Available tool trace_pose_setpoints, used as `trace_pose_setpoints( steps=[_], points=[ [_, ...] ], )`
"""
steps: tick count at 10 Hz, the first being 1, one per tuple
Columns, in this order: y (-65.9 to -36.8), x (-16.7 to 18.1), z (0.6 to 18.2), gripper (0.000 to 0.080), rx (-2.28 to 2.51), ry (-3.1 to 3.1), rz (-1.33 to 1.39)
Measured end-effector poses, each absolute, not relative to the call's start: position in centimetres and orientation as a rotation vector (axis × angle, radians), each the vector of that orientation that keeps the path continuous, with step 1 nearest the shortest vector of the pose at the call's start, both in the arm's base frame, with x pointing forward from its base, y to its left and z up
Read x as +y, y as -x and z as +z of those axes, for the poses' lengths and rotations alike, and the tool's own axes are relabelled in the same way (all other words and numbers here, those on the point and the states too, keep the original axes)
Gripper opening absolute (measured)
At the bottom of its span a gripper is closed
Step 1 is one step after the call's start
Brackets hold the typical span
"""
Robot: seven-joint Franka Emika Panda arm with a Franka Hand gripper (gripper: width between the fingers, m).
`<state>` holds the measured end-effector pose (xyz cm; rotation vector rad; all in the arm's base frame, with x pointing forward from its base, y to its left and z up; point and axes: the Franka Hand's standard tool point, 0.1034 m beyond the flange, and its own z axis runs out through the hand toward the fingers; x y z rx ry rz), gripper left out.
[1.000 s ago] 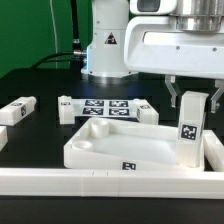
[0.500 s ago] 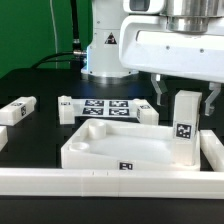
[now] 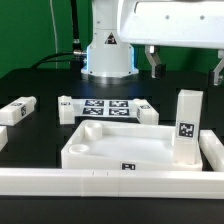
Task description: Assemble desk
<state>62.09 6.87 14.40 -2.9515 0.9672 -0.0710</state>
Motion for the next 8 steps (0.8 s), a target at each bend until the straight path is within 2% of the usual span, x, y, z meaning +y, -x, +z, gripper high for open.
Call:
trace_pose_setpoints(
  steps=[4, 6, 8],
  points=[
    [-62.0, 7.2, 14.3, 0.0649, 0.958, 2.957, -0.068],
    [-59.9, 8.4, 14.9, 0.0649, 0.851, 2.984, -0.075],
    [-57.5, 7.2, 14.8, 0.0649, 0.64, 3.007, -0.174]
  ],
)
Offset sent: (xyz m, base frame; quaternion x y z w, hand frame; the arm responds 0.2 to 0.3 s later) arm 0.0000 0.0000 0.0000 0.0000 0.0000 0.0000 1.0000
